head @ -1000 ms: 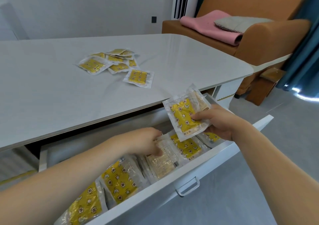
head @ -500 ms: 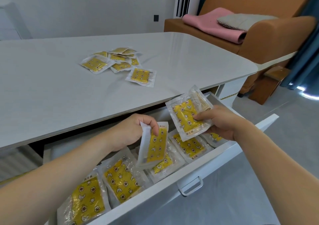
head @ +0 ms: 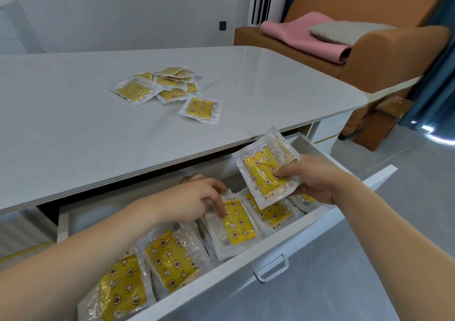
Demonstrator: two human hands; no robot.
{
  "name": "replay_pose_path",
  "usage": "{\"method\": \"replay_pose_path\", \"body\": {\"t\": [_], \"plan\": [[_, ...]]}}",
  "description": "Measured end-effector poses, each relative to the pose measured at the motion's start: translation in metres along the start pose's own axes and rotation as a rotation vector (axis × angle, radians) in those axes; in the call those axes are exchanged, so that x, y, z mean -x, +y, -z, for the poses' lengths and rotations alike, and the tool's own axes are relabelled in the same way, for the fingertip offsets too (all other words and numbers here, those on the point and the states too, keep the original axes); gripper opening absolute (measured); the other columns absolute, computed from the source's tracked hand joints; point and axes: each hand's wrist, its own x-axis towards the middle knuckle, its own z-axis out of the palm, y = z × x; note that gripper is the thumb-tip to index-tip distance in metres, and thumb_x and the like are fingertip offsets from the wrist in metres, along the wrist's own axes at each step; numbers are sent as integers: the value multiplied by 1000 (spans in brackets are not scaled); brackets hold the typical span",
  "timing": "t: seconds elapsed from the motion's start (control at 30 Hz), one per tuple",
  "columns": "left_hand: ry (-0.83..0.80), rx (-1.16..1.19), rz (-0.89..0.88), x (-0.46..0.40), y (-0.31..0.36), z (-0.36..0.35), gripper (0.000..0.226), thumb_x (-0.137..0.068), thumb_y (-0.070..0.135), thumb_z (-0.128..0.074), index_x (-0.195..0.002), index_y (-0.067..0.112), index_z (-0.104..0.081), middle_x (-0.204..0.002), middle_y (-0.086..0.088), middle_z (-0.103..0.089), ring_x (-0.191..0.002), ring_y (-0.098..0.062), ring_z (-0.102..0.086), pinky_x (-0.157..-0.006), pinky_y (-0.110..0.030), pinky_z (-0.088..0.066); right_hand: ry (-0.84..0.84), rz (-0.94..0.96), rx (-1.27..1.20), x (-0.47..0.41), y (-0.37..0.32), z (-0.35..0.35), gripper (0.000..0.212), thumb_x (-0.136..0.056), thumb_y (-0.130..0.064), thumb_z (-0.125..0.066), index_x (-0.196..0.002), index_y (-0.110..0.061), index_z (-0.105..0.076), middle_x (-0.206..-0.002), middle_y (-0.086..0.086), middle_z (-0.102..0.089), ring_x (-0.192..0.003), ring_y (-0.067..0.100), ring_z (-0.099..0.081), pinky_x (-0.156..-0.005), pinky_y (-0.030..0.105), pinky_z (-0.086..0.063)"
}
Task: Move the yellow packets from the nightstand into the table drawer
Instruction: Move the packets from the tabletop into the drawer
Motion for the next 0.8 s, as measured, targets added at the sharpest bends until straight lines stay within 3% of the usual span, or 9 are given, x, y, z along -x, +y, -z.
{"method": "replay_pose_path", "body": {"t": [0.1, 0.2, 0.27, 0.33, 0.5, 0.57, 0.63, 0.73, 0.8], "plan": [[178, 194, 102, 8, 4, 6, 54, -85, -4, -44, -88, 45, -67, -122, 23, -57, -122, -8, -52, -108, -38, -41, -62, -8, 8, 0, 1, -1, 32, -90, -3, -63, -121, -5, -57, -106, 14, -74, -94, 29, -72, -77, 39, -61], [392, 558, 214, 16, 12, 8, 19, -94, 32, -58, -112, 33, -65, -109, 15, -67, -101, -6, -64, -90, -30, -50, -163, -19, 23, 2, -1, -7, 32, -89, -1, -62, -121, -3, -59, -112, 16, -72, -102, 34, -70, -86, 43, -58], [390, 790, 260, 18, 17, 6, 39, -89, 43, -66, -123, 26, -61, -110, 9, -71, -96, -8, -68, -81, -26, -50, -248, -27, 59, 5, -2, -18, 34, -87, -2, -63, -121, -4, -59, -115, 17, -70, -106, 35, -68, -89, 44, -56], [389, 857, 283, 18, 20, 8, 42, -86, 34, -72, -124, 22, -60, -108, 3, -73, -93, -12, -69, -71, -24, -49, -306, -31, 106, 6, -4, -30, 34, -86, -5, -64, -120, -6, -61, -117, 17, -69, -106, 34, -67, -88, 41, -57], [235, 634, 375, 39, 5, 30, 7, -88, 10, -69, -91, 16, -71, -84, 0, -73, -76, -13, -61, -66, -26, -45, -232, 5, 77, 5, -9, -43, 33, -92, -11, -60, -123, -1, -58, -116, 24, -67, -102, 39, -65, -91, 47, -48], [142, 582, 394, 54, -9, 37, 8, -89, 7, -68, -85, 14, -69, -79, -3, -72, -76, -14, -61, -67, -28, -46, -210, -2, 40, 4, -10, -46, 30, -96, -14, -56, -124, -3, -57, -103, 19, -72, -85, 31, -71, -70, 39, -59], [105, 477, 401, 67, -20, 38, 9, -88, 8, -69, -83, 15, -69, -80, -7, -74, -74, -15, -61, -65, -28, -46, -240, -30, 14, 6, -11, -53, 32, -98, -20, -51, -125, -5, -57, -97, 17, -69, -74, 26, -68, -56, 34, -56], [46, 147, 401, 77, -28, 29, 11, -83, 18, -73, -74, 22, -67, -72, 4, -71, -68, -11, -62, -65, -28, -47, -317, -61, 34, 5, -11, -65, 35, -97, -30, -47, -120, -7, -59, -94, 16, -61, -75, 26, -59, -65, 39, -54], [37, -38, 387, 79, -28, 26, 11, -84, 28, -71, -73, 28, -66, -77, 11, -68, -74, -7, -64, -68, -28, -50, -362, -86, 64, 6, -12, -74, 40, -90, -35, -52, -116, -6, -60, -90, 15, -56, -74, 27, -56, -64, 39, -52]]}}
